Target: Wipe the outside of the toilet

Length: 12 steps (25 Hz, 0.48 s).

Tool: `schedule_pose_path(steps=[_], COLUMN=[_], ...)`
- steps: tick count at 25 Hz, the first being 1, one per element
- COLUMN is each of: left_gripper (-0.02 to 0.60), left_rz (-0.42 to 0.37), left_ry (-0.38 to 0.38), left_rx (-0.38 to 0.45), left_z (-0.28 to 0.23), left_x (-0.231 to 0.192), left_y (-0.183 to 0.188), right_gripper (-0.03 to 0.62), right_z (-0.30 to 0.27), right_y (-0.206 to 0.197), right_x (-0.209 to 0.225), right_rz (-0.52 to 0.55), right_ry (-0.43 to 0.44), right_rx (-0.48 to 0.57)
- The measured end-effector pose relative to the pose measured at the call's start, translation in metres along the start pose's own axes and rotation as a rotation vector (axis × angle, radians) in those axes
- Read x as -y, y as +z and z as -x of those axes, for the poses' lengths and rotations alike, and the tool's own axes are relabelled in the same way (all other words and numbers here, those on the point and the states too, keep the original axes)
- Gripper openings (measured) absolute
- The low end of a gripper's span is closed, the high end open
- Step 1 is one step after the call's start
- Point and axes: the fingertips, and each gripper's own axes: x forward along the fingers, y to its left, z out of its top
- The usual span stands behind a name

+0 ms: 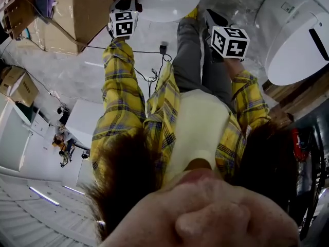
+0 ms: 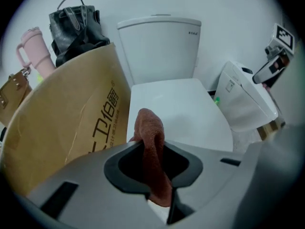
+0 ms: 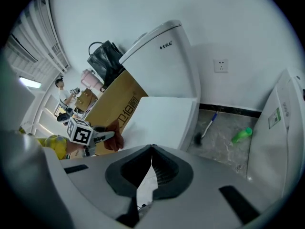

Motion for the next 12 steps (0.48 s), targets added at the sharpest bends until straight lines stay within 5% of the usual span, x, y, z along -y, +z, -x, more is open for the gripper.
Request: schedule_pose_path(steps=[6,12], left_gripper=[0.083,0.083], left_rz=[0.013,0.032], left_ry=[-0.063,-0.117], left_rx=[-0.119,-0.154], left_z=[-0.03,-0.043], left_x=[0.024,0.056], left_y=[-0.032,-0.044], right_gripper=[0.025,0.025], right_z=[-0.006,-0.006], right_y=[-0.009,-0.01], right_x=[-0.009,-0.008], right_rz=[0.03,0.019], right_ry=[0.015,0.016], right_rx=[-0.038,-0.041])
